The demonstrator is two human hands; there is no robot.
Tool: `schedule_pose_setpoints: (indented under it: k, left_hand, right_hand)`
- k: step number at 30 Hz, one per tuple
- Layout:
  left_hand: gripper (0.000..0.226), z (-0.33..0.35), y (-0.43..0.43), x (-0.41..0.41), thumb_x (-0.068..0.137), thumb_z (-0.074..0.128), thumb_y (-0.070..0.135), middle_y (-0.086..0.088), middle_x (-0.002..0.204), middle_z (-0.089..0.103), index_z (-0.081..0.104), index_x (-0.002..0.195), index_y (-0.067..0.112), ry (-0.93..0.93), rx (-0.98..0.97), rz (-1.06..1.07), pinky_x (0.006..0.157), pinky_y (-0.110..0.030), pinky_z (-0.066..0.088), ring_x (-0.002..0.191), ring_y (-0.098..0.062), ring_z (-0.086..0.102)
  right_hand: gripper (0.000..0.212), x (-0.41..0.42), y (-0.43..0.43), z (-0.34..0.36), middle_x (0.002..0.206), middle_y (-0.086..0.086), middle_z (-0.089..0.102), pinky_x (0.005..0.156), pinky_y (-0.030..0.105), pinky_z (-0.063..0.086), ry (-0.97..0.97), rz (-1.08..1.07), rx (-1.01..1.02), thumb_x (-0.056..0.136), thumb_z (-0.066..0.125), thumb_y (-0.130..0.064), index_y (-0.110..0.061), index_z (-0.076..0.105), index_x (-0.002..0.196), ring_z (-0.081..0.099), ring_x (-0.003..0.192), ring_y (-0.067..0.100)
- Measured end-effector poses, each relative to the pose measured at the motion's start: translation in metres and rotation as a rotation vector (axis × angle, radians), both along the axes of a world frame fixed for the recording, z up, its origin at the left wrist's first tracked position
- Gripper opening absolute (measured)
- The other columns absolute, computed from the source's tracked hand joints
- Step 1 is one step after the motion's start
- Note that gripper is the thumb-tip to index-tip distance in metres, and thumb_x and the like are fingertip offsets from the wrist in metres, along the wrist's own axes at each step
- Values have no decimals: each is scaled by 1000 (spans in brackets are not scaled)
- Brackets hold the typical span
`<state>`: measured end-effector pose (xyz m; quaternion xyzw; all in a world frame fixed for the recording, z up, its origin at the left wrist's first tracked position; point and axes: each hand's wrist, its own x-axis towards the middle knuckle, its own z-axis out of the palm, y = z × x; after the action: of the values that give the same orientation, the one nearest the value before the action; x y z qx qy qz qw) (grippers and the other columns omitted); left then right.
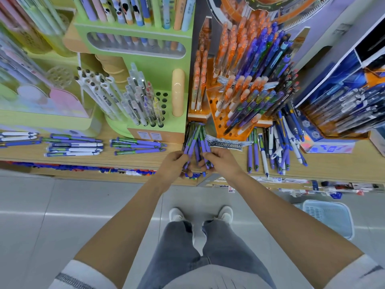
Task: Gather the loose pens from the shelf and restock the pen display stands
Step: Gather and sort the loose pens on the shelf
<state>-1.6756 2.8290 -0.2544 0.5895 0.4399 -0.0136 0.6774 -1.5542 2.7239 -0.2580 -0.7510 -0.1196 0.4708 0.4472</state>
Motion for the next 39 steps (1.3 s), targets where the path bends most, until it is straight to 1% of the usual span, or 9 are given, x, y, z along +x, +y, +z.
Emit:
schedule_pose_setpoints:
  k: [3,7,10,15,20,25,29,32,39]
  left_hand:
    - [21,-1,-2,-3,101,32,8,-6,67,54,47,86,5,1,-34,23,43,-23,37,42,-14,53]
    - [24,-6,-1,-12,100,29,9,-5,64,39,37,78,11,3,-17,-2,44,-24,28,45,-16,35]
    - [27,-7,1,-18,101,33,14,-2,60,34,35,74,13,-17,-80,17,45,-25,24,46,-15,30]
    - [28,-9,3,-29,102,43,22,-1,57,43,42,77,12,-71,-5,-21,42,-21,32,42,-10,39]
    - [19,-14,9,-36,102,44,20,-4,66,59,53,87,13,-61,74,-65,57,-31,43,53,-14,51]
    - [18,-17,11,-37,102,43,21,-6,74,62,54,95,9,-43,84,-65,61,-33,44,56,-15,53]
    - [19,-17,13,-36,102,43,22,-3,75,65,55,95,11,-60,63,-67,56,-26,44,56,-12,55]
    - [22,-17,14,-35,103,41,22,-3,75,67,57,99,8,-86,52,-61,56,-24,44,54,-8,56]
    - [18,-15,10,-30,103,40,20,-4,73,64,53,100,8,-107,45,-62,57,-23,45,58,-14,55]
  right_hand:
    - [16,-4,1,2,69,9,68,62,34,53,-37,4,-26,98,45,-10,-4,60,95,62,54,20]
    - [19,-11,5,-3,65,7,68,53,29,52,-164,65,-68,98,47,-13,0,61,100,60,45,16]
    - [14,-18,7,-9,64,3,68,52,28,52,-329,99,-81,95,53,-14,-8,64,89,60,42,10]
    - [24,-27,23,-12,73,3,68,60,33,50,-751,317,-348,88,61,-39,-17,65,80,65,71,24]
    - [31,-32,40,-2,91,10,64,61,31,38,-863,434,-522,89,60,-40,-10,64,94,62,87,32]
    - [26,-27,42,-4,70,5,60,57,31,42,-682,396,-428,88,60,-31,-6,64,82,62,72,28]
    - [18,-17,26,1,64,8,66,52,28,51,-225,223,-187,94,61,-20,-2,65,89,61,44,13]
    - [13,-13,17,4,77,13,71,49,24,51,-84,155,-118,95,60,-20,-8,63,90,65,53,20]
    - [10,-17,4,9,59,-7,69,52,23,52,8,73,24,96,58,-19,-12,60,89,66,67,27]
